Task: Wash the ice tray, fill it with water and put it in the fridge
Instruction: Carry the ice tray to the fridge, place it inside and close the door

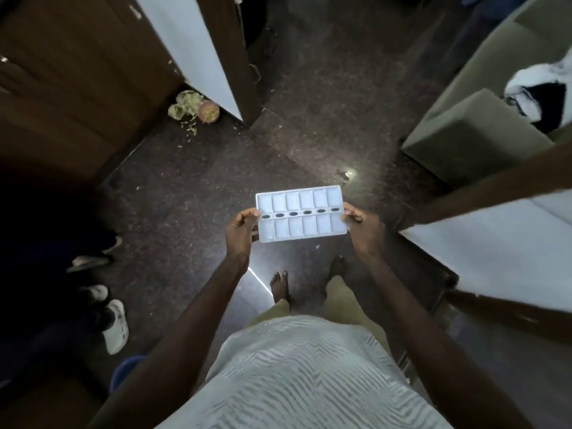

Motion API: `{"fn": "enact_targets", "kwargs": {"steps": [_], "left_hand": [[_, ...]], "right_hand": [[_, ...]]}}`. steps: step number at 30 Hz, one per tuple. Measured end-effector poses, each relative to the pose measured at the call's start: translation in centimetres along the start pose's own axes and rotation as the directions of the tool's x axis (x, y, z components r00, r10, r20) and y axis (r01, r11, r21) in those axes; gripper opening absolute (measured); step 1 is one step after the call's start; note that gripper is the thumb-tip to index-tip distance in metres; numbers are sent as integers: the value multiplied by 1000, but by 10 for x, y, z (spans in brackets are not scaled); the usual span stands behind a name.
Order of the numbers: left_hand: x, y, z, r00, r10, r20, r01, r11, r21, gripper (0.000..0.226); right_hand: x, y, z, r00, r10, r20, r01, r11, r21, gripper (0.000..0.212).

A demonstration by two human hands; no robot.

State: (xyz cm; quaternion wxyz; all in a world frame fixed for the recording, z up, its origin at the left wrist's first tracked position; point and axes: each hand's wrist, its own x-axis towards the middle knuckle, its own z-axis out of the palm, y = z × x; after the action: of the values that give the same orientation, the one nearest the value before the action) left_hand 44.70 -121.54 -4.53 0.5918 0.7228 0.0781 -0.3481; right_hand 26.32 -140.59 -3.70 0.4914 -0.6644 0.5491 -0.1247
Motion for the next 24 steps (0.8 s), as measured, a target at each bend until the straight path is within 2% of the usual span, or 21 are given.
{"fn": "enact_targets", "kwargs": {"steps": [7, 12, 19, 24], "left_hand": [[24, 26, 42, 975, -2, -221, -34, 987, -160, 28], [42, 45, 82, 944, -19, -329, -72, 962, -264, 25], [101, 84, 133, 925, -43, -378, -95, 936, -338, 10], [162, 122, 166, 911, -48, -410, -114, 925, -361, 12]], "right_hand": [[109, -48, -3, 951, -173, 255, 182, 983, -12, 38], [179, -81, -2, 912, -255, 322, 282, 958, -42, 35], [276, -126, 3, 884, -251, 395, 273, 962, 1, 33], [348, -162, 17, 875, -248, 415, 254, 966, 42, 32]]}}
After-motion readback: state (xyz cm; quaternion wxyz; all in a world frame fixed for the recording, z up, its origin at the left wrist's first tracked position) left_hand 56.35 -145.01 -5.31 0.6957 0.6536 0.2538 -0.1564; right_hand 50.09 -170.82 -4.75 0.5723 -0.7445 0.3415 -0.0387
